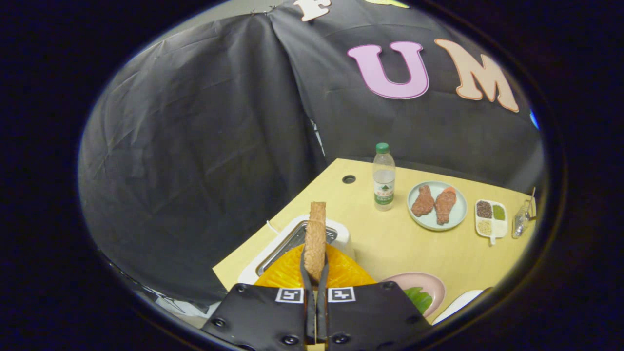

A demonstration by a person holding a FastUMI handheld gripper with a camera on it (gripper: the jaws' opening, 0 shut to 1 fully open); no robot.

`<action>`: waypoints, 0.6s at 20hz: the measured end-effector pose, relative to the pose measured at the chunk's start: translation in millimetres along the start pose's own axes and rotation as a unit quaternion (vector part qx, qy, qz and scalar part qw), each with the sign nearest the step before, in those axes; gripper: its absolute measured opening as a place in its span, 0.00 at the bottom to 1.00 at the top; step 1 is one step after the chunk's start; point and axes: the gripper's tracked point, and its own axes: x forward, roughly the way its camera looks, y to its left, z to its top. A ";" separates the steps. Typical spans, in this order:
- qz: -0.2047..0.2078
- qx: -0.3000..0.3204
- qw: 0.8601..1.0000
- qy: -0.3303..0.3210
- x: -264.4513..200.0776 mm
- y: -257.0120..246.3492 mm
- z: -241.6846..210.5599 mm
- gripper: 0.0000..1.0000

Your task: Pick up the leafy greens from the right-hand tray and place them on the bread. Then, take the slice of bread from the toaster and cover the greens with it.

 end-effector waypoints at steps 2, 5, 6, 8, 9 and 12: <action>-0.006 0.003 1.000 -0.007 -12.6 -7.7 -0.3 0.04; -0.015 0.018 1.000 -0.014 -20.9 -28.1 -7.6 0.04; -0.020 0.027 0.999 -0.016 -24.1 -35.9 -12.3 0.04; -0.032 0.047 0.998 -0.015 -29.4 -52.2 -25.4 0.04; -0.038 0.059 0.997 -0.013 -30.7 -62.7 -34.1 0.04; -0.054 0.089 0.995 0.003 -32.5 -82.4 -64.0 0.04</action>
